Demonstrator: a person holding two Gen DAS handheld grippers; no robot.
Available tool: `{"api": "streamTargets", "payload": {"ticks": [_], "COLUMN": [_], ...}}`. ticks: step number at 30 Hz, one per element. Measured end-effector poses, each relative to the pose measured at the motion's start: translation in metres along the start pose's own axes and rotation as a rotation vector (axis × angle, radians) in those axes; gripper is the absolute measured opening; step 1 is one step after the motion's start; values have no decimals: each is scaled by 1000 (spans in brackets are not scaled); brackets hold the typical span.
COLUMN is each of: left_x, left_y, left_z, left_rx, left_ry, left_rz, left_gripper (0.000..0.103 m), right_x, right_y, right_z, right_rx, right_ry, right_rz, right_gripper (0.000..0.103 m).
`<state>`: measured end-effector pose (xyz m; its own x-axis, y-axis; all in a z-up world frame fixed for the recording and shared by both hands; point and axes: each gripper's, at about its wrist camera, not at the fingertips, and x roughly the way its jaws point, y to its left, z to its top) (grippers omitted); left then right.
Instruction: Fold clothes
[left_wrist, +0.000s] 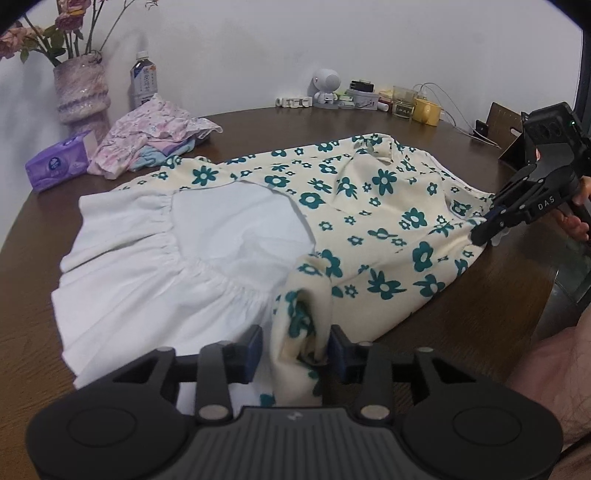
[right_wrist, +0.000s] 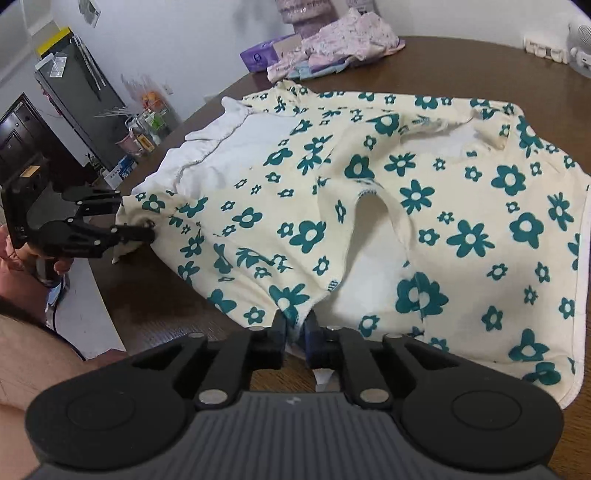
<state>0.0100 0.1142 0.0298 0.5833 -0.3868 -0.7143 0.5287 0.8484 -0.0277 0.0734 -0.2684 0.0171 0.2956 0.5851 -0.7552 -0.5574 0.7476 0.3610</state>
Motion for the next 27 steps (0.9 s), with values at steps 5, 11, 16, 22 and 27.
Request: {"api": "streamTargets", "payload": {"ticks": [5, 11, 16, 22, 27], "left_x": [-11, -46, -17, 0, -11], "left_y": [1, 34, 55, 38, 56], "left_z": [-5, 7, 7, -4, -8], "left_rx": [25, -167, -242, -98, -58], "left_ry": [5, -153, -44, 36, 90], "left_rz": [7, 79, 187, 190, 274], "left_gripper": [41, 56, 49, 30, 18], "right_x": [-4, -23, -19, -7, 2], "right_y": [1, 0, -14, -4, 9], "right_z": [-4, 0, 1, 2, 2], "right_rx": [-19, 33, 125, 53, -34], "right_ry": [18, -89, -127, -108, -91], "right_rz": [1, -6, -79, -199, -304], "right_gripper": [4, 28, 27, 24, 24]}}
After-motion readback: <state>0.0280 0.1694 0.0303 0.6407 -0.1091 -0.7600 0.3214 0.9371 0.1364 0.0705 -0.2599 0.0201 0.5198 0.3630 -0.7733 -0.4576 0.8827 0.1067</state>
